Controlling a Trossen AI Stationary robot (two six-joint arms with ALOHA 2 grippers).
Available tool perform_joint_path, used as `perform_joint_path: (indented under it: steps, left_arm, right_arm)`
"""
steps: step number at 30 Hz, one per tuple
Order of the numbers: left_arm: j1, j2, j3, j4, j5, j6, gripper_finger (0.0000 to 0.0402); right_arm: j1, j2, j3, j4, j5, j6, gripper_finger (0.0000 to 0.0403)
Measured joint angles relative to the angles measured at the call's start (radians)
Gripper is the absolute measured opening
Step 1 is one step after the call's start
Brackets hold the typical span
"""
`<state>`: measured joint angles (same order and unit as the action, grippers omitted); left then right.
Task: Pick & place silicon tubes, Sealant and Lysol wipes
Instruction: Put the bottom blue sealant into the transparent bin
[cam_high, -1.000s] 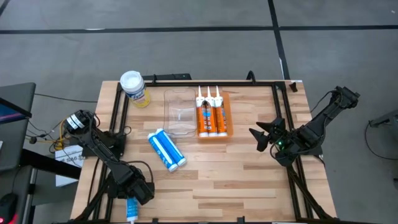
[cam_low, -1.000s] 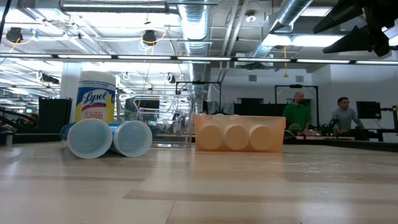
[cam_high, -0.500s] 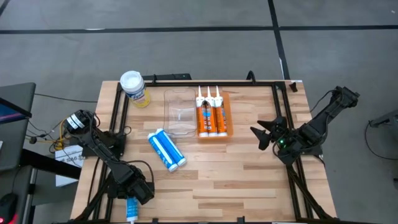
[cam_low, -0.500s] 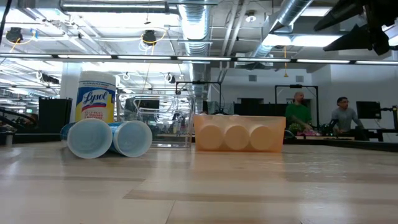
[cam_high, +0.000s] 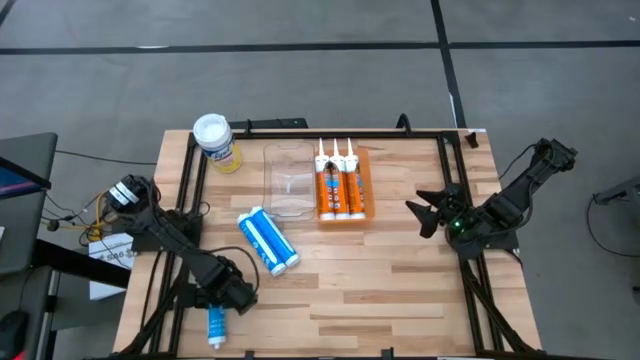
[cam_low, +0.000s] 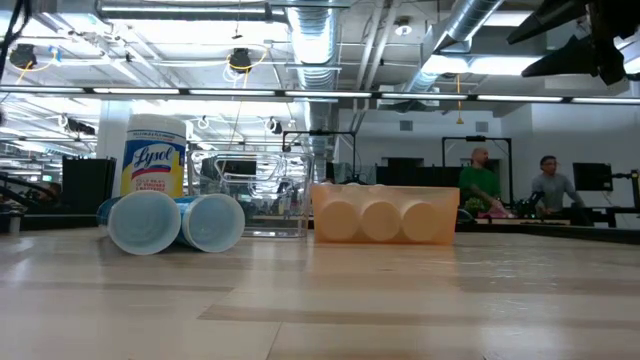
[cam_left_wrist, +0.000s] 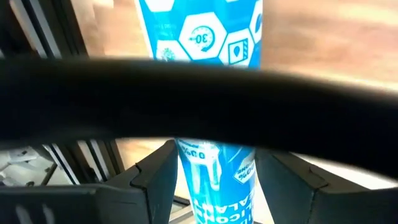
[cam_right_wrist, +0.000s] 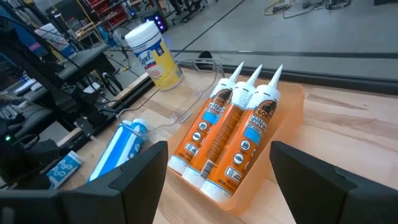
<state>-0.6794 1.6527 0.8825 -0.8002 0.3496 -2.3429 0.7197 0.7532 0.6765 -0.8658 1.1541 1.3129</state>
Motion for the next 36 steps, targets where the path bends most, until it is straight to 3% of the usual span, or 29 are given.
perform_joint_path:
  steps: [9,19,29,32,36]
  left_arm:
    - [0.126,0.000,0.009,-0.050,-0.044,0.121,0.0193]
    - [0.193,-0.047,0.091,-0.253,-0.424,0.177,0.0192]
    - [0.189,-0.154,0.097,-0.314,-0.408,0.195,0.0192]
    - [0.187,-0.195,0.098,-0.369,-0.429,0.280,0.0192]
    - [0.186,-0.250,0.125,-0.422,-0.480,0.515,0.0193]
  right_arm:
    - [0.000,-0.003,0.000,0.000,0.000,-0.008,0.0276]
    - [0.000,-0.003,0.000,0.000,-0.003,-0.012,0.0276]
    - [0.000,-0.003,0.000,0.000,-0.002,-0.013,0.0276]
    - [0.000,-0.003,0.000,0.000,-0.002,-0.013,0.0276]
    - [0.000,-0.003,0.000,0.000,-0.002,-0.013,0.0276]
